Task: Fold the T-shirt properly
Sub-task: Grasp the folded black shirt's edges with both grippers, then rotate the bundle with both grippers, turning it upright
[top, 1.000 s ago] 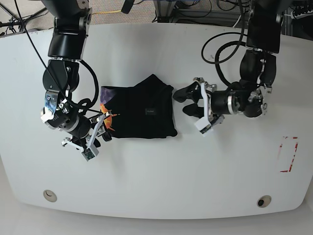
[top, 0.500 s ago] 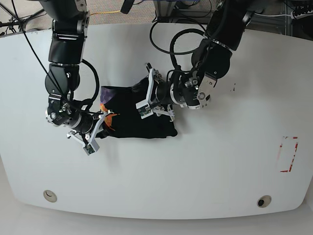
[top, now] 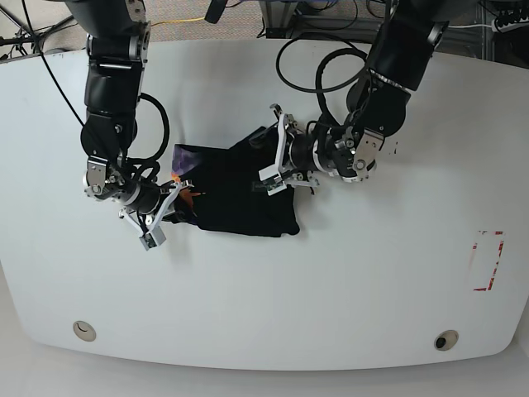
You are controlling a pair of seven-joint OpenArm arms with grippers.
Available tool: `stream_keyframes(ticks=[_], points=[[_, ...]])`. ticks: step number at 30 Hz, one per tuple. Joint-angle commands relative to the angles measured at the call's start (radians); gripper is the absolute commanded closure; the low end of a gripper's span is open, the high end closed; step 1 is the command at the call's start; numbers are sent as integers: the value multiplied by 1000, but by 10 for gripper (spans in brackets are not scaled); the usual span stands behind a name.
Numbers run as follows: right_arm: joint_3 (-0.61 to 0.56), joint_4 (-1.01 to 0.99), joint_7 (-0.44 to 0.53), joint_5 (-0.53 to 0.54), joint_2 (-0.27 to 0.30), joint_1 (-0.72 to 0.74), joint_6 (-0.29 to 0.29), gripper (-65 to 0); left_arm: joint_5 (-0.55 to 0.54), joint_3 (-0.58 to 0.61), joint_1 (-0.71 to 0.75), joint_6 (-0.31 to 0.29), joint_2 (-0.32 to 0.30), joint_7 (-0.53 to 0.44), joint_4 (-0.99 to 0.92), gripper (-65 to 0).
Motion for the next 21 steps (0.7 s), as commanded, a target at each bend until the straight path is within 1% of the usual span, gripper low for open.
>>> stream_keyframes(ticks=[1,5,7,10,14,17,18,21], points=[[2,59,1,5,25,-31,3,-67,19,-5,-32,12,-25,12,-22,-244],[2,125,-39,10,22,-105,3,-67,19,-5,-78,12,-40,11,-93,-244],[2,191,-62,12,16,-154,3,-67,19,-5,-101,12,-42,11,-110,-244],[2,296,-92,2,-21,-228,3,-67,19,-2,-126,12,-62,11,-111,-244],[1,405,-149,2,-55,-301,3,-67,19,-2,-167,12,-69,11,-111,-244],[1,470,-183,1,-97,-347,3,-67,25,-2,-192,12,-72,11,-116,-244],[1,489,-191,1,-111,-364,3,-67,27,0,-202,12,-83,11,-124,-244],[-1,523,-207,1,-147,-392,3,-67,25,0,-232,12,-88,11,-168,-244]])
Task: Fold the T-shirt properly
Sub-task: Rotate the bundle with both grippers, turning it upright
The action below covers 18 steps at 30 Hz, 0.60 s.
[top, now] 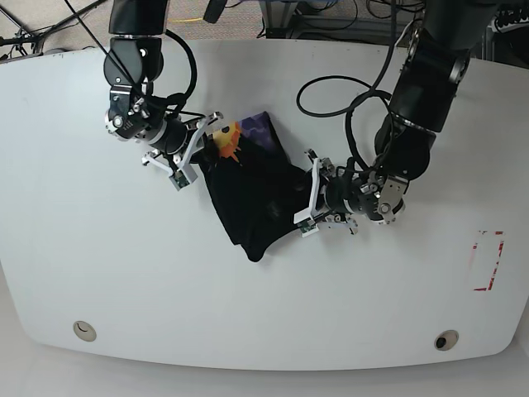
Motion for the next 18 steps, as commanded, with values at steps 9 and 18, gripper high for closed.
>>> stream_keyframes(ticks=[9,18], points=[[-251,64,-69,-3,-43,-34,13,-67,-16,-7,-69,2,-36,-5,35,-246],[-192,157,-89,8,-23,-35,13,-70,-11,-14,-41,17,-35,74,265,-247]])
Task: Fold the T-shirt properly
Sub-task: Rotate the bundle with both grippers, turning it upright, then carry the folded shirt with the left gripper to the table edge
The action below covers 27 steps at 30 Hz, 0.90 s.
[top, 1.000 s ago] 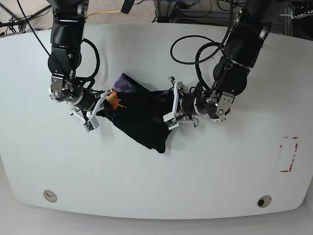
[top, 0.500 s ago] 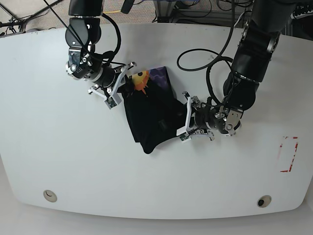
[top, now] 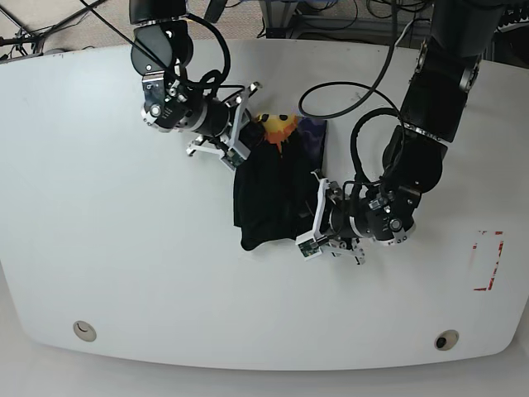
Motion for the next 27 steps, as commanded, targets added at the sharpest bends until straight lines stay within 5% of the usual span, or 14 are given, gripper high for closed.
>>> stream_keyframes(ticks=[1,3,8,10,18,27], points=[[26,61,-17,13,23,17,2,-70,-12,-28,5,43,3,-11,93,-249],[43,85,-37,13,29,21,2,-70,-11,-56,48,106,6,-11,159,-274],[107,125,-64,15,35,24,2,-71,-9,-71,163,272,43,-17,290,-451],[150,147,-93,21,35,24,2,-71,-9,-68,216,332,57,-19,345,-449],[247,153,-116,59,35,39,2,-71,9,-57,345,421,108,-131,360,-447],[322,145,-116,55,47,48,2,-71,252,107,416,638,181,-350,270,-451]])
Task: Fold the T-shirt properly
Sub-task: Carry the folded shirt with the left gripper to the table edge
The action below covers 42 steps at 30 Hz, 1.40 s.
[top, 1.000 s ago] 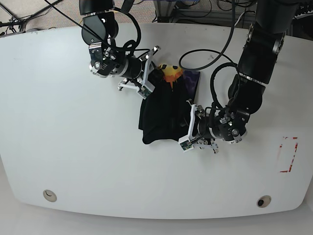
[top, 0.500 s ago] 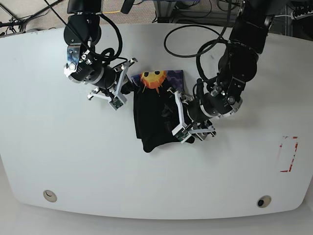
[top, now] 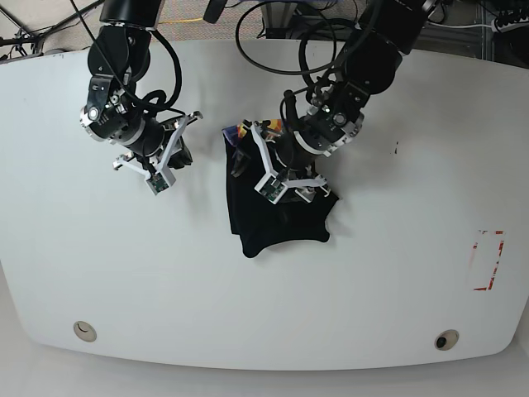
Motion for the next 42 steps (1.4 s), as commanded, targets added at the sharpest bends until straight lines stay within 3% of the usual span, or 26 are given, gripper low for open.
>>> stream_keyframes(ticks=[1,6,11,19,24,31,37,42], points=[[8,16,16,16,3,18,0,-71,29,2,-7,34,26,-34,-47,-451],[11,15,16,19,37,15,0,-70,34,-4,-7,45,43,-44,-212,-450],[11,18,16,19,43,17,0,-68,33,-97,-2,34,-2,-37,-271,-450],[76,35,16,19,43,15,0,-68,33,-312,76,-174,-184,21,-276,-446],[100,38,16,19,43,13,0,-68,34,-496,121,-343,-350,53,-282,-446],[102,39,16,19,45,9,0,-67,34,-722,157,-484,-542,53,-368,-446],[102,39,16,19,45,9,0,-67,34,-825,150,-603,-657,50,-517,-446],[102,51,16,19,43,7,0,-67,34,-835,154,-614,-710,50,-532,-446]])
